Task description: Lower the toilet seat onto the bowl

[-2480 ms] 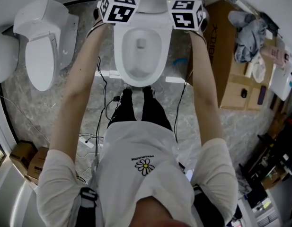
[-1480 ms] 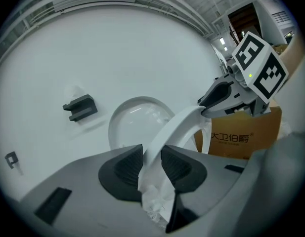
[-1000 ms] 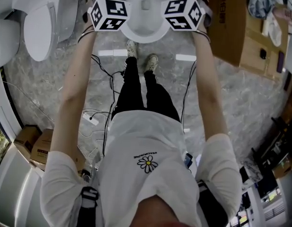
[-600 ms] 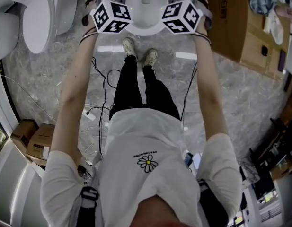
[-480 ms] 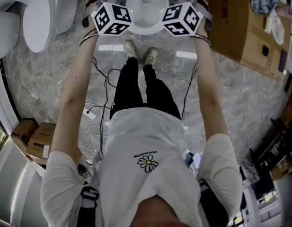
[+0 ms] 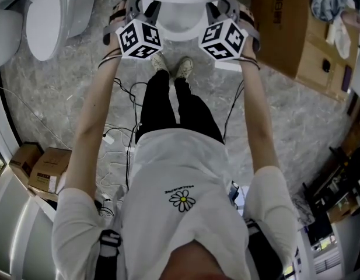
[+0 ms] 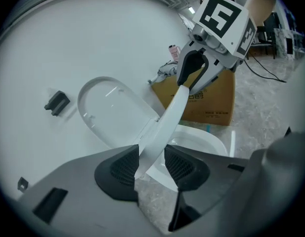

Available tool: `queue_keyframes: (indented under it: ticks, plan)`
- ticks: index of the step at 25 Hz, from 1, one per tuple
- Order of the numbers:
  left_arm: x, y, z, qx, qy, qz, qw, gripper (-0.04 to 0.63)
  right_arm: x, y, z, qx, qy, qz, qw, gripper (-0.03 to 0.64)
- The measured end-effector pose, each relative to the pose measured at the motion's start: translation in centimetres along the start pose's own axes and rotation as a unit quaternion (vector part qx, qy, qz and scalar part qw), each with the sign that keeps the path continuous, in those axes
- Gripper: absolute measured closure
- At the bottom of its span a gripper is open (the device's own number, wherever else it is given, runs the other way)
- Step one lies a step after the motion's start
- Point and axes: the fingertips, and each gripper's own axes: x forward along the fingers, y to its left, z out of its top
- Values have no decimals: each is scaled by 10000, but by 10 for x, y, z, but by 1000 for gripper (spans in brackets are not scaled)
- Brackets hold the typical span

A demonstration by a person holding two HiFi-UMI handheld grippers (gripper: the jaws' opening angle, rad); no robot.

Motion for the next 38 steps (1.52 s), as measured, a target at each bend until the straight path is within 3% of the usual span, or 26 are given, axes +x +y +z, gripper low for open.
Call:
queue_keyframes:
  ticks: [5,13,24,38]
  plan:
    - [-1,-33,-15,168,201,-612,9978,362,2,23,-16,-77,142,235,9996,450]
    - [-2,-73,-44,444,487,-1195,9907,360,6,64,-39,-300,434,711,9961,442]
    - [11,-125,-84,317,859,-1811,9792,360,23,117,-73,-291,646,1376,9879,436]
    - [39,-191,-135,212,1437,-2597,9547,360,58,174,-122,55,1134,2179,9694,460]
